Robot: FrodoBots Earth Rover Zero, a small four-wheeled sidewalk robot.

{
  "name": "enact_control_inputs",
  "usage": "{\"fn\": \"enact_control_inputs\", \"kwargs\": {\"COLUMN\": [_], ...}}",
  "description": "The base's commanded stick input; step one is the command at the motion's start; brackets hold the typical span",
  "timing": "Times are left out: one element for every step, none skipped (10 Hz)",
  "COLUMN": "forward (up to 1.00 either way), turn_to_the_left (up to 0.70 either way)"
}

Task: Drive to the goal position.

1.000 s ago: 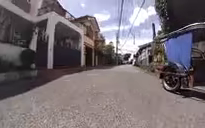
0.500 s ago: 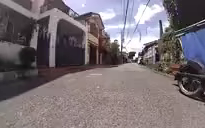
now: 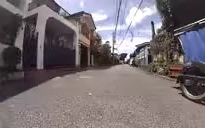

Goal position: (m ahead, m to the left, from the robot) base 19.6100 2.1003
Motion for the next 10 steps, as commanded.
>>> {"fn": "enact_control_inputs", "kwargs": {"forward": [0.7, 0.7, 0.7, 0.7, 0.7, 0.7, 0.7, 0.7, 0.7, 0.7], "turn_to_the_left": [0.09, 0.09, 0.09, 0.09, 0.09, 0.09, 0.09, 0.09, 0.09, 0.09]}}
